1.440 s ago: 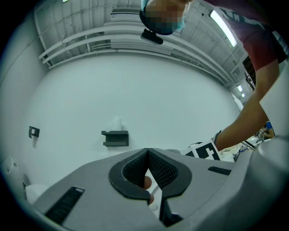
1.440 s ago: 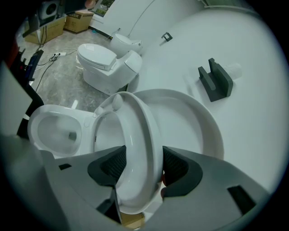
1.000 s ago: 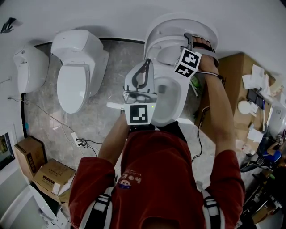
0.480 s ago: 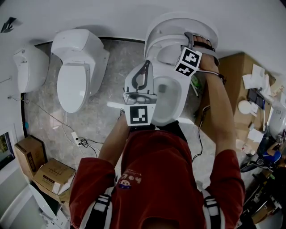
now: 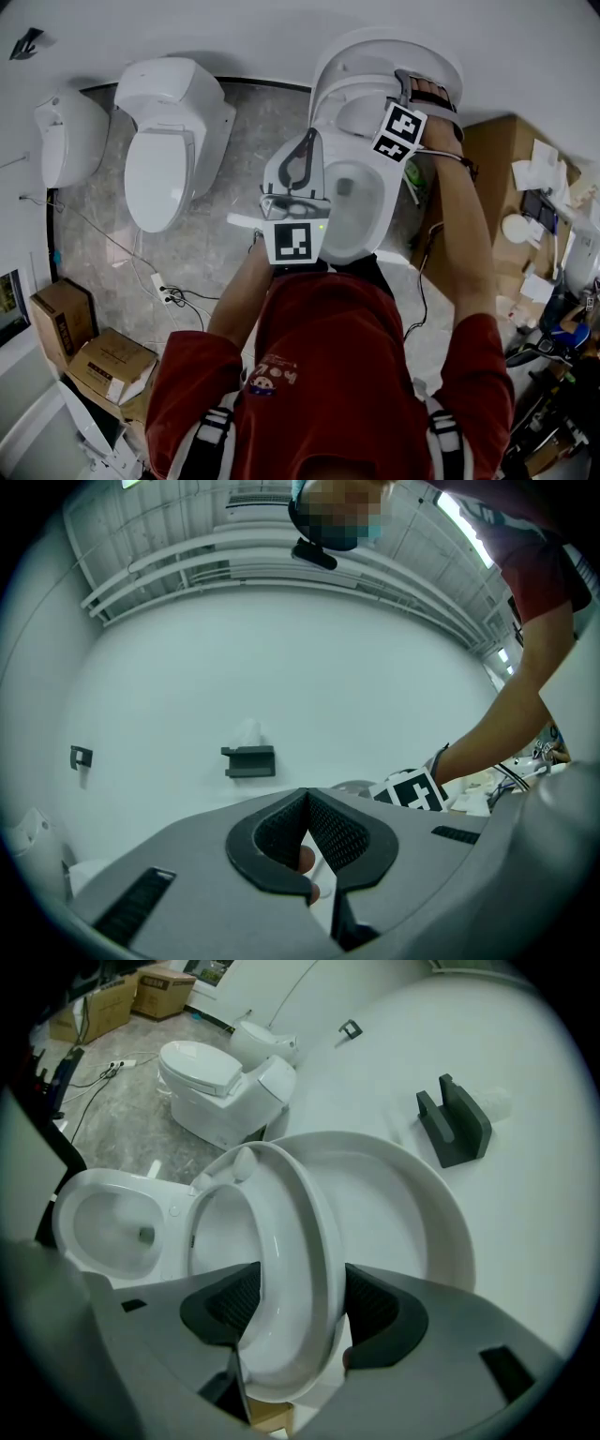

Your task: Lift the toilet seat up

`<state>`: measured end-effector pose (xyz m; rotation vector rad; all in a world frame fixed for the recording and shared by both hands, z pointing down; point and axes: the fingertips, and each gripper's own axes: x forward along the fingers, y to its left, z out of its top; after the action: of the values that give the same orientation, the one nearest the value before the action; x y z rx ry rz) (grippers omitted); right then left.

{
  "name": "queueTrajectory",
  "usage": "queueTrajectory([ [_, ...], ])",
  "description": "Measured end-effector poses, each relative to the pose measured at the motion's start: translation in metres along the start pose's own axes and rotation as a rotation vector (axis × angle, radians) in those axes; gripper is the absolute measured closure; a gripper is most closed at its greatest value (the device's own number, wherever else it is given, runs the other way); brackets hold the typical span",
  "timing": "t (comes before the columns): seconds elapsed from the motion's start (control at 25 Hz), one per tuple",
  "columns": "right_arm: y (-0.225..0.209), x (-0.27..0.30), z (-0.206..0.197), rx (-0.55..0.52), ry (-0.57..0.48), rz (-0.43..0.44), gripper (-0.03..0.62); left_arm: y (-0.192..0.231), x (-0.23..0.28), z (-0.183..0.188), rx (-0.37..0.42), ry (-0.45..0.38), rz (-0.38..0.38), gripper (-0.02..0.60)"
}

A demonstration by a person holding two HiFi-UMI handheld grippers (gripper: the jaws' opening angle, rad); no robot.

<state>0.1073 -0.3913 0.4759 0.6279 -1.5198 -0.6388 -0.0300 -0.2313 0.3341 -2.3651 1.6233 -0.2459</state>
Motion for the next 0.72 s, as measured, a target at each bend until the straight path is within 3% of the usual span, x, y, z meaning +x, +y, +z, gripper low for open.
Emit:
queueTrajectory([
  [0.2, 0.000, -0.006, 0.000, 0.019, -0.019, -0.022, 0.350, -0.001, -0.004, 0.003, 0.001, -0.006, 0.005, 0.574],
  [0.32, -0.002, -0.013, 0.004, 0.037, -0.044, -0.042, 0.347, 0.000, -0.006, 0.007, -0.091, -0.038, 0.038, 0.574],
  [0.44, 0.000, -0.019, 0.005, 0.052, -0.058, -0.049, 0.342, -0.005, -0.008, 0.009, 0.009, -0.010, 0.001, 0.574],
  [0.72, 0.012, -0.038, 0.010, 0.072, -0.093, -0.068, 0.341, -0.009, -0.017, 0.016, 0.023, -0.022, 0.000, 0.574],
])
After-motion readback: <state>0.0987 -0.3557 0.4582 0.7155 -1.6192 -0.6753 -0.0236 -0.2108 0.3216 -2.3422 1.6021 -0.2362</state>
